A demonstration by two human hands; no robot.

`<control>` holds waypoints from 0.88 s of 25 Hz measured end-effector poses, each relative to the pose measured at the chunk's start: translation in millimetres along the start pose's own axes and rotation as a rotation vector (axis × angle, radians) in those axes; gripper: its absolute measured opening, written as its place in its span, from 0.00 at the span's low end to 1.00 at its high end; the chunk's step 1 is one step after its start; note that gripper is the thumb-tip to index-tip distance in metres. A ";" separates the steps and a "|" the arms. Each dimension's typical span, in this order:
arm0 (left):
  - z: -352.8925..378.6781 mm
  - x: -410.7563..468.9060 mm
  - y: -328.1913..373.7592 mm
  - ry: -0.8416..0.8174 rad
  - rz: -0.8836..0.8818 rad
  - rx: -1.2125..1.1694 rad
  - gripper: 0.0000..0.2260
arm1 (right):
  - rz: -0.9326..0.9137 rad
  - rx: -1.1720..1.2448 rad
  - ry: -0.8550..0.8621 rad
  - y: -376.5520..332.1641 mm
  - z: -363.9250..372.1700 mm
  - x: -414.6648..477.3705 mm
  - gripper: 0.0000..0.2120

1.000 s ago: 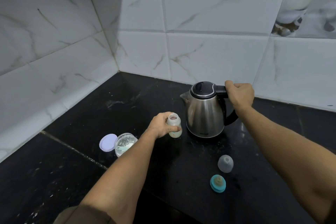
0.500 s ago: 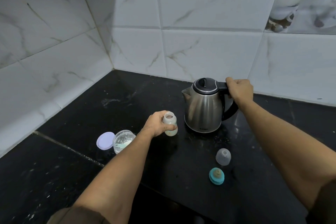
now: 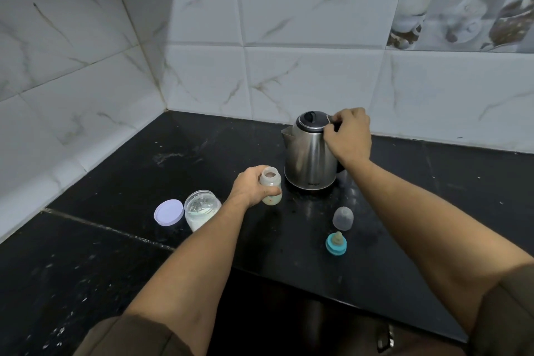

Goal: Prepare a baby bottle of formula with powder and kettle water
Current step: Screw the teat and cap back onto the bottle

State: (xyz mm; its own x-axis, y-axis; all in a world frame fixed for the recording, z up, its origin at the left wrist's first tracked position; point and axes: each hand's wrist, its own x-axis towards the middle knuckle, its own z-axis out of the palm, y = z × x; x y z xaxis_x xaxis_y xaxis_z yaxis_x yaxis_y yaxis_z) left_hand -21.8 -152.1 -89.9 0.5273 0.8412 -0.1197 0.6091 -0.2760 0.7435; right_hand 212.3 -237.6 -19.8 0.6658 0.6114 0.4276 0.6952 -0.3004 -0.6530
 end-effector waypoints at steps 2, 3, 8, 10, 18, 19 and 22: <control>3.2 -9.9 1.0 0.013 0.005 0.022 0.19 | -0.062 -0.055 -0.051 -2.6 -4.9 -14.1 0.10; 5.3 -14.4 1.6 0.022 0.004 0.028 0.19 | -0.092 -0.090 -0.122 -3.3 -7.5 -21.2 0.09; 21.9 -36.7 1.6 0.060 -0.020 0.016 0.19 | -0.151 -0.407 -0.772 3.1 -11.6 -54.7 0.05; 32.2 -46.0 -0.3 0.082 -0.039 0.011 0.18 | -0.202 -0.576 -0.951 10.7 -9.8 -73.8 0.05; 61.4 -72.2 0.8 0.145 -0.132 -0.008 0.19 | -0.321 -0.815 -1.127 30.5 -28.5 -116.9 0.17; 65.2 -75.0 -0.1 0.150 -0.135 -0.015 0.20 | -0.323 -0.822 -1.135 34.0 -27.8 -119.2 0.19; 73.7 -80.0 -1.3 0.173 -0.147 -0.043 0.23 | -0.325 -0.807 -1.133 43.8 -23.4 -123.8 0.23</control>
State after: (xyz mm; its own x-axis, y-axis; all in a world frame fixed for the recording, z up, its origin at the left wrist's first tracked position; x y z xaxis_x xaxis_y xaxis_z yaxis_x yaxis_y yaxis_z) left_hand -21.1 -253.3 -129.8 0.3229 0.9391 -0.1173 0.6445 -0.1275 0.7539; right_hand 166.7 -343.6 -86.7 0.1453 0.8616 -0.4864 0.9894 -0.1283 0.0684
